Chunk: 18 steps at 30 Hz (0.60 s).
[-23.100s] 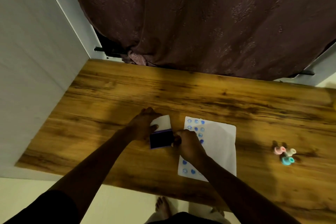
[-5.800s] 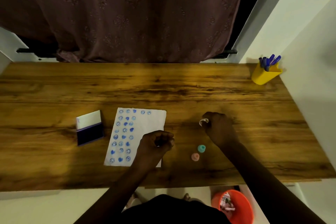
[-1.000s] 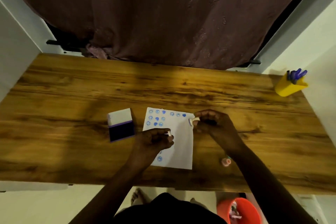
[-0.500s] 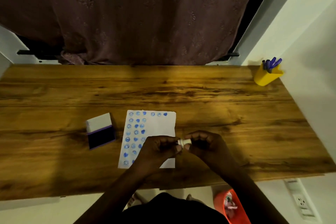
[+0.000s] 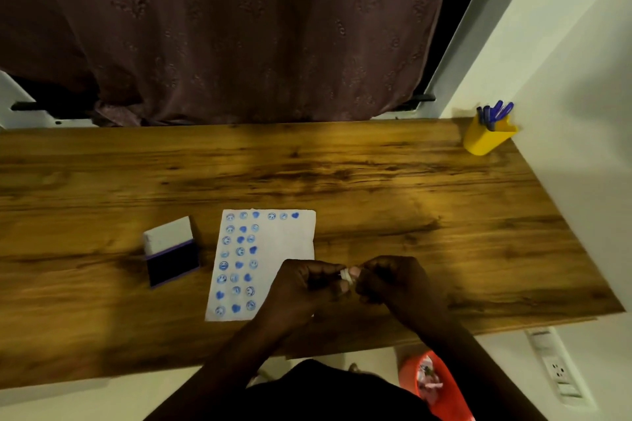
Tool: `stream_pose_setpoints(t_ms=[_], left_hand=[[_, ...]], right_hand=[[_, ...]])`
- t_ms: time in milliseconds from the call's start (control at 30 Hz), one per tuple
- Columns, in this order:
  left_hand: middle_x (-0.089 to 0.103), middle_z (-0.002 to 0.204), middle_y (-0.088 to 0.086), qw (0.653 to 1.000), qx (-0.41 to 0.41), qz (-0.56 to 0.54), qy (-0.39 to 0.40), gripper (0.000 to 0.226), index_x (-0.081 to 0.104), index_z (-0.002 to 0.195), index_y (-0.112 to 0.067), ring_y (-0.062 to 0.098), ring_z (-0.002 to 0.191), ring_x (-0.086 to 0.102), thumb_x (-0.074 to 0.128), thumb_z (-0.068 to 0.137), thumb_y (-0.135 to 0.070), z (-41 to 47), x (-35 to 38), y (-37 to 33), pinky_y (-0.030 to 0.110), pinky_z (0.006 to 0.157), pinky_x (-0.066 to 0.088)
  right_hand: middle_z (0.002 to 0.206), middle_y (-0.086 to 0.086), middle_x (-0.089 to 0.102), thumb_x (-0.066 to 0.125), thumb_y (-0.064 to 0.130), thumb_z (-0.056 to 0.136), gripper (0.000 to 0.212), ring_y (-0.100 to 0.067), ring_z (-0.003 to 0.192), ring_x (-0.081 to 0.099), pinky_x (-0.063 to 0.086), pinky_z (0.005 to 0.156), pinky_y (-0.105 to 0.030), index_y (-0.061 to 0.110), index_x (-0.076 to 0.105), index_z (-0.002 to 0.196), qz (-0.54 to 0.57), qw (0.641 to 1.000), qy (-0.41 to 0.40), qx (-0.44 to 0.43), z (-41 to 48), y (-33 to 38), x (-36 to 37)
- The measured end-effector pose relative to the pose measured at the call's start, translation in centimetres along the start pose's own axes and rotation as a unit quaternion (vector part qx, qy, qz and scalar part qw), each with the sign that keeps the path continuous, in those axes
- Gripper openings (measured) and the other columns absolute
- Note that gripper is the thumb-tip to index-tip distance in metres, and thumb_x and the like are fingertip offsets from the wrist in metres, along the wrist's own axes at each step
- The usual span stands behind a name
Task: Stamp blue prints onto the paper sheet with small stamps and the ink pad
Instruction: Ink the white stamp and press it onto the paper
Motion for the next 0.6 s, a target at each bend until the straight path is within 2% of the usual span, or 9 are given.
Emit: stream_pose_setpoints(t_ms=[67, 167, 333, 400, 433, 467, 533, 600], left_hand=[[0.083, 0.107, 0.003, 1.000, 0.000, 0.007, 0.007, 0.031, 0.081, 0.112, -0.023, 0.025, 0.104, 0.077, 0.082, 0.084, -0.035, 0.1, 0.5, -0.3, 0.052, 0.103, 0.057], [0.082, 0.112, 0.002, 1.000, -0.010, 0.012, 0.005, 0.031, 0.080, 0.115, -0.022, 0.022, 0.109, 0.076, 0.084, 0.084, -0.026, 0.2, 1.1, -0.6, 0.051, 0.105, 0.055], [0.082, 0.110, -0.008, 0.998, -0.018, 0.062, 0.019, 0.036, 0.078, 0.114, -0.028, 0.005, 0.105, 0.076, 0.086, 0.082, -0.014, 0.7, 2.7, -1.1, 0.032, 0.102, 0.057], [0.082, 0.110, -0.010, 0.998, -0.026, 0.063, 0.013, 0.037, 0.075, 0.111, -0.035, 0.002, 0.104, 0.075, 0.087, 0.081, -0.016, 1.0, 3.1, -1.1, 0.031, 0.103, 0.057], [0.082, 0.110, -0.010, 0.998, -0.033, 0.059, 0.004, 0.037, 0.075, 0.110, -0.037, 0.002, 0.104, 0.076, 0.087, 0.081, -0.018, 1.1, 3.2, -1.0, 0.034, 0.103, 0.057], [0.082, 0.108, -0.011, 0.998, -0.040, 0.055, -0.005, 0.036, 0.075, 0.109, -0.039, 0.003, 0.104, 0.076, 0.087, 0.080, -0.020, 1.2, 3.1, -0.9, 0.038, 0.104, 0.057], [0.082, 0.105, -0.014, 0.997, -0.047, 0.054, -0.019, 0.032, 0.076, 0.101, -0.043, 0.004, 0.103, 0.076, 0.088, 0.078, -0.025, 1.4, 3.1, -0.7, 0.045, 0.103, 0.058], [0.082, 0.101, -0.016, 0.997, -0.051, 0.055, -0.030, 0.028, 0.077, 0.093, -0.050, 0.004, 0.103, 0.076, 0.086, 0.071, -0.037, 1.5, 3.0, -0.6, 0.045, 0.103, 0.057]], right_hand=[[0.068, -0.002, 0.078, 0.070, 0.053, 0.089, 0.036, -0.015, 0.060, 0.076, 0.060, 0.058, -0.026, 0.022, 0.078, 0.073, -0.019, 1.000, -0.014, 0.019, -0.1, -0.4, -0.3], [0.066, 0.002, 0.078, 0.067, 0.058, 0.089, 0.040, -0.012, 0.058, 0.075, 0.060, 0.060, -0.029, 0.023, 0.077, 0.073, -0.057, 0.998, -0.025, 0.012, -0.3, -0.9, -0.9], [0.074, 0.007, 0.080, 0.073, 0.061, 0.080, 0.029, -0.008, 0.069, 0.077, 0.060, 0.069, -0.037, 0.034, 0.078, 0.087, -0.067, 0.997, -0.033, -0.003, -1.0, -1.6, -3.3], [0.075, 0.015, 0.078, 0.078, 0.055, 0.078, 0.021, 0.000, 0.069, 0.074, 0.056, 0.065, -0.022, 0.038, 0.077, 0.091, -0.105, 0.991, -0.087, -0.016, -1.2, -2.2, -4.8], [0.075, 0.018, 0.077, 0.081, 0.051, 0.078, 0.018, 0.004, 0.069, 0.072, 0.051, 0.061, -0.013, 0.039, 0.076, 0.091, -0.141, 0.982, -0.119, -0.023, -1.3, -2.6, -5.5], [0.074, 0.019, 0.075, 0.083, 0.046, 0.079, 0.017, 0.007, 0.070, 0.070, 0.048, 0.059, -0.009, 0.038, 0.075, 0.091, -0.176, 0.973, -0.146, -0.028, -1.4, -2.8, -6.0], [0.075, 0.019, 0.073, 0.084, 0.037, 0.080, 0.018, 0.005, 0.069, 0.069, 0.046, 0.056, -0.007, 0.036, 0.072, 0.094, -0.234, 0.958, -0.164, -0.029, -1.9, -3.6, -6.4], [0.078, 0.013, 0.073, 0.082, 0.028, 0.082, 0.016, 0.002, 0.063, 0.066, 0.043, 0.054, -0.010, 0.030, 0.071, 0.093, -0.286, 0.945, -0.155, -0.033, -2.0, -4.4, -6.2]])
Point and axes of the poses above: each hand's wrist, its own z-axis towards the middle knuckle, its own x-axis out of the palm, y = z × x, the point moved 1 cm from there along z, towards the middle knuckle
